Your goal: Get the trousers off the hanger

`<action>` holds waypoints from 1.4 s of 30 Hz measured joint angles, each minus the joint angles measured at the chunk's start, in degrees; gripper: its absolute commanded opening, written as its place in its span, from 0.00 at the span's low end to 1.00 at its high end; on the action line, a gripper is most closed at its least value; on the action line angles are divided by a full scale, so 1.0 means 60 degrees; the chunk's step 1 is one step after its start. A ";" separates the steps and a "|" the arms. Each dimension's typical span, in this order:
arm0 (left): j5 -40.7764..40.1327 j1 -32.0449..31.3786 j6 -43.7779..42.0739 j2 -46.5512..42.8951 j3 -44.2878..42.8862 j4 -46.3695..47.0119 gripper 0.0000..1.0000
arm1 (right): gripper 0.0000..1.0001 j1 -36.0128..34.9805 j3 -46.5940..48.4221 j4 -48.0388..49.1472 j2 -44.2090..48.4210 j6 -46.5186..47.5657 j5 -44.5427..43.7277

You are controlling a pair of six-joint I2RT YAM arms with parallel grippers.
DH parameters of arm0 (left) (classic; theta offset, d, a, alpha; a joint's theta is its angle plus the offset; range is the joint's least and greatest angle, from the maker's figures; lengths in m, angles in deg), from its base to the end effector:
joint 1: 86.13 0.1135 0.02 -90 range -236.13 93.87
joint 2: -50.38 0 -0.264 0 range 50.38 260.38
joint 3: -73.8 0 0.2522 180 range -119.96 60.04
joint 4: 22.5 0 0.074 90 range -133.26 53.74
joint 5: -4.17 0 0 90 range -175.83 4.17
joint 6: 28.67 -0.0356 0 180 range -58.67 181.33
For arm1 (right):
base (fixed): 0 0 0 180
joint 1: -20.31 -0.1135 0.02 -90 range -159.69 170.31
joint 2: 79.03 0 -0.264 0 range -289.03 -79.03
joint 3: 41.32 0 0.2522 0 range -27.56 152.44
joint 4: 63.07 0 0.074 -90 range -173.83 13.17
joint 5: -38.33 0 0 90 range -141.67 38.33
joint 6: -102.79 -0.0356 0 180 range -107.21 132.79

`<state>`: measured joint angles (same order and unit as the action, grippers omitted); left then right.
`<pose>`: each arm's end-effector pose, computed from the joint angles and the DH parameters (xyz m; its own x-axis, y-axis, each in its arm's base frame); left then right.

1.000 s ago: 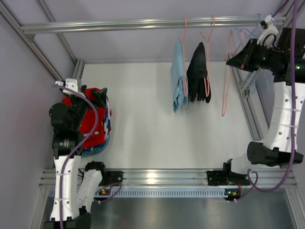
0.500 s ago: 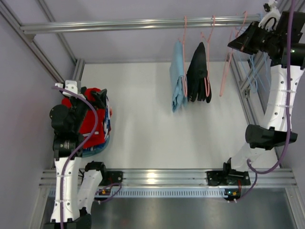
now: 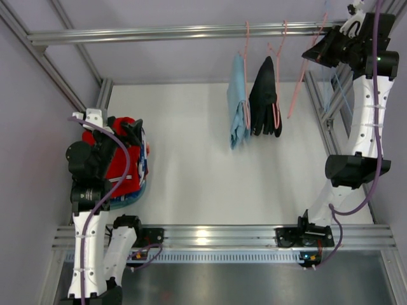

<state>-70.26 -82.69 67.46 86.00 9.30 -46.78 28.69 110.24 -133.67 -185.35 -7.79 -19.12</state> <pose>0.1345 -0.0015 0.3977 0.0573 -0.0996 -0.9934 0.2166 0.9725 -0.0850 0.3646 -0.0344 0.5014 -0.5226 0.3765 -0.7650 -0.1863 0.8251 0.5334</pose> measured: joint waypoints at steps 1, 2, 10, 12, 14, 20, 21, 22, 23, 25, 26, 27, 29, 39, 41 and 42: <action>0.0000 0.0000 0.0000 -0.0004 0.0007 0.0004 0.98 | 0.00 0.0000 0.0000 0.0022 0.0000 -0.0029 -0.0044; 0.0000 0.0000 0.0004 -0.0004 0.0011 0.0004 0.98 | 0.00 0.0000 0.0004 0.0047 0.0000 -0.0055 -0.0102; 0.0000 0.0000 0.0004 0.0004 0.0047 0.0000 0.98 | 0.16 0.0000 -0.0029 0.0138 0.0004 -0.0091 -0.0612; 0.0000 0.0000 0.0004 0.0004 0.0047 0.0000 0.98 | 0.16 0.0000 -0.0091 0.0200 0.0026 -0.0087 -0.0685; 0.0000 0.0000 0.0000 0.0004 0.0047 0.0000 0.98 | 0.20 0.0000 -0.0229 0.0306 0.0095 -0.0084 -0.0739; 0.0000 0.0000 -0.0004 -0.0004 0.0047 0.0000 0.98 | 0.41 0.0000 -0.0984 0.0703 0.0444 -0.0098 -0.0874; 0.0000 0.0000 -0.0007 -0.0029 0.0047 -0.0004 0.98 | 0.45 0.0000 -0.1166 0.0816 0.0546 -0.0080 -0.0867; 0.0004 0.0000 -0.0007 -0.0047 0.0047 -0.0011 0.98 | 0.49 0.0000 -0.1406 0.0892 0.0710 -0.0084 -0.0838; 0.0004 0.0000 -0.0011 -0.0051 0.0051 -0.0015 0.98 | 0.49 0.0000 -0.1486 0.0900 0.0780 -0.0102 -0.0827; 0.0011 0.0000 -0.0015 -0.0117 0.0051 -0.0040 0.98 | 0.59 0.0000 -0.1858 0.0918 0.1089 -0.0186 -0.0736; 0.0018 0.0000 -0.0015 -0.0149 0.0051 -0.0047 0.98 | 0.64 0.0000 -0.2036 0.0911 0.1242 -0.0229 -0.0710; 0.0036 0.0000 -0.0011 -0.0171 0.0051 -0.0062 0.98 | 0.72 0.0000 -0.2229 0.0889 0.1421 -0.0266 -0.0688; 0.0084 0.0000 -0.0007 -0.0193 0.0051 -0.0124 0.98 | 0.79 -0.0004 -0.2630 0.0889 0.1847 -0.0350 -0.0670; 0.0430 -0.0007 -0.0004 0.0510 -0.0623 -0.2102 0.98 | 1.00 -0.0004 -0.5180 0.1166 0.4688 -0.0335 -0.0674; 0.0426 -0.0007 -0.0011 0.0820 -0.0918 -0.2634 0.98 | 0.99 -0.0004 -0.5686 0.1268 0.5300 -0.0277 -0.0678; 0.0433 -0.0007 -0.0022 0.0954 -0.1031 -0.2871 0.98 | 0.99 -0.0004 -0.5931 0.1268 0.5599 -0.0240 -0.0681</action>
<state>-67.66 -82.73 67.33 91.73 3.11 -64.01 28.67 74.66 -126.06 -151.75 -9.23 -23.20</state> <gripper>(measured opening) 0.982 0.993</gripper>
